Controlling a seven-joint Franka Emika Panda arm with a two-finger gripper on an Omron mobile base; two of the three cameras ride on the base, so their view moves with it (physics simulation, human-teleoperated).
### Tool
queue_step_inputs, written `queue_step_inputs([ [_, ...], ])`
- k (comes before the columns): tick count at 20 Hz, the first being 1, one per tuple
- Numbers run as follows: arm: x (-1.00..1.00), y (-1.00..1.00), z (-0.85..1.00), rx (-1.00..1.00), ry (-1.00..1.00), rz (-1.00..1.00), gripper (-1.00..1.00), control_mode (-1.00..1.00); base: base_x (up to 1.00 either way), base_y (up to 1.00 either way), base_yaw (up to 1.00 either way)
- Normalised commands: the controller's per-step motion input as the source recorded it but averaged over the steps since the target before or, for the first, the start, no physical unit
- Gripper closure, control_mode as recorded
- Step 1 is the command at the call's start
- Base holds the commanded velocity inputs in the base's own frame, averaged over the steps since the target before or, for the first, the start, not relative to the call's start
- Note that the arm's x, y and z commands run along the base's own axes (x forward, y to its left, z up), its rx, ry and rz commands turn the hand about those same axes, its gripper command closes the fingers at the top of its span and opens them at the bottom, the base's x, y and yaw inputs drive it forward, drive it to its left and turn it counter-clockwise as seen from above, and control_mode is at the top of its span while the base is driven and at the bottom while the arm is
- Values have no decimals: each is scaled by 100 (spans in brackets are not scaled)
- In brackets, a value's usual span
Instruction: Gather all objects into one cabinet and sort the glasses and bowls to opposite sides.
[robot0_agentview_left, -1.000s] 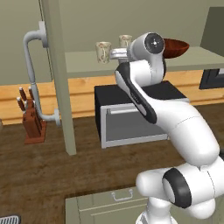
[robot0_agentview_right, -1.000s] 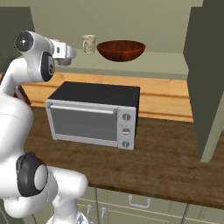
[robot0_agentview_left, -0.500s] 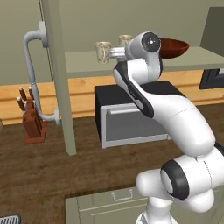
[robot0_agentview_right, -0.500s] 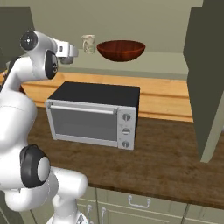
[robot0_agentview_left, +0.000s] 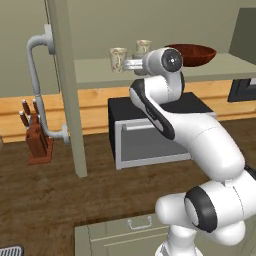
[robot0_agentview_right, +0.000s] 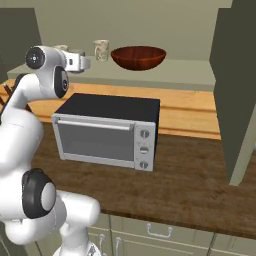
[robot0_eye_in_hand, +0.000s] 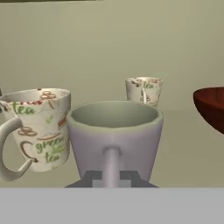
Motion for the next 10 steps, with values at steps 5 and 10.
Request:
queue_step_inputs([
  [5,40,0,0,0,0,0,100,-100,0,0,0],
  [10,9,0,0,0,0,0,100,-100,0,0,0],
])
